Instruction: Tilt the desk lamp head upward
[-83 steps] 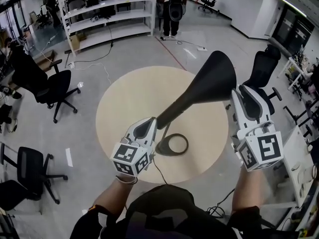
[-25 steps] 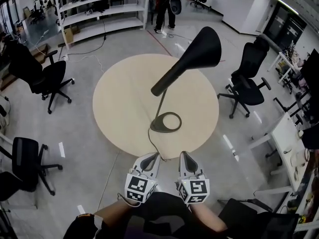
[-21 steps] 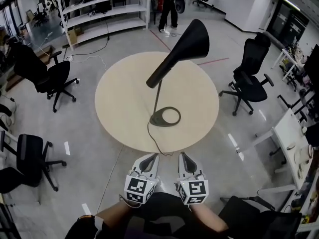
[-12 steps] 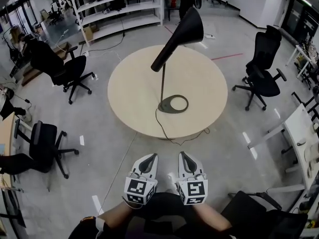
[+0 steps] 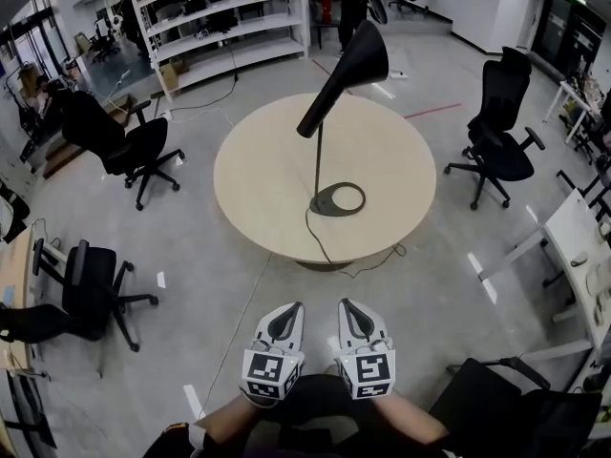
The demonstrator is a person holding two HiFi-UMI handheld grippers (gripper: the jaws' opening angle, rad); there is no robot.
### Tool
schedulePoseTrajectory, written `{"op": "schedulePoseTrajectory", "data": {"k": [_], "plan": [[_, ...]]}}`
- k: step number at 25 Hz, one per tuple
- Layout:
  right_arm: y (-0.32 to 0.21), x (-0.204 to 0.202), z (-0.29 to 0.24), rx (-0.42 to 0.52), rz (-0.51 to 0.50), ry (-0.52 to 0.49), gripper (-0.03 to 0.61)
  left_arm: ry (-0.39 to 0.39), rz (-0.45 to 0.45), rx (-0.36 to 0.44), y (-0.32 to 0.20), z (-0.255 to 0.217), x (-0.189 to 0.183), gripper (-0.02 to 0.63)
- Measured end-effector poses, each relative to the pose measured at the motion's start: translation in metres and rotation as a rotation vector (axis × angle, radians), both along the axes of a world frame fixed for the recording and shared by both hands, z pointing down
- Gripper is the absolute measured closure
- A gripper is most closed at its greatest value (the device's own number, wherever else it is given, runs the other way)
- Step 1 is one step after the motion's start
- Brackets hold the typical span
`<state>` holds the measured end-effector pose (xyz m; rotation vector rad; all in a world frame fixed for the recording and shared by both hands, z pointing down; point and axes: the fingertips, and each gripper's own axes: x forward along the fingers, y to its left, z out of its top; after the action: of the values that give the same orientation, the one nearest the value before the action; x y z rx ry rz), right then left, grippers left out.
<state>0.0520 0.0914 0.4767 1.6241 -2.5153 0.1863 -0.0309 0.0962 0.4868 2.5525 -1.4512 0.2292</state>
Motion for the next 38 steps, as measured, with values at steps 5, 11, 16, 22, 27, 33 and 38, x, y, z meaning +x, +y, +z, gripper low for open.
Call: {"op": "schedulePoseTrajectory", "data": {"k": [5, 11, 16, 22, 27, 33, 38], "plan": [[0.013, -0.044, 0.0, -0.012, 0.016, 0.016, 0.563, 0.007, -0.001, -0.001, 0.008, 0.0, -0.048, 0.568], [0.026, -0.071, -0.002, -0.024, 0.053, 0.042, 0.563, 0.021, 0.043, 0.006, 0.016, -0.003, -0.074, 0.568], [0.033, -0.074, 0.002, -0.036, 0.101, 0.046, 0.563, 0.012, 0.079, 0.024, 0.019, -0.003, -0.078, 0.568], [0.037, -0.075, 0.003, -0.042, 0.115, 0.04, 0.563, 0.005, 0.085, 0.042, 0.019, -0.008, -0.075, 0.568], [0.034, -0.071, 0.004, -0.047, 0.107, 0.038, 0.565, 0.005, 0.099, 0.037, 0.014, -0.007, -0.066, 0.568], [0.028, -0.066, 0.0, -0.038, 0.105, 0.031, 0.565, 0.004, 0.096, 0.027, 0.008, -0.007, -0.06, 0.568], [0.024, -0.061, 0.001, -0.038, 0.098, 0.029, 0.565, 0.003, 0.091, 0.027, 0.005, -0.006, -0.056, 0.568]]}}
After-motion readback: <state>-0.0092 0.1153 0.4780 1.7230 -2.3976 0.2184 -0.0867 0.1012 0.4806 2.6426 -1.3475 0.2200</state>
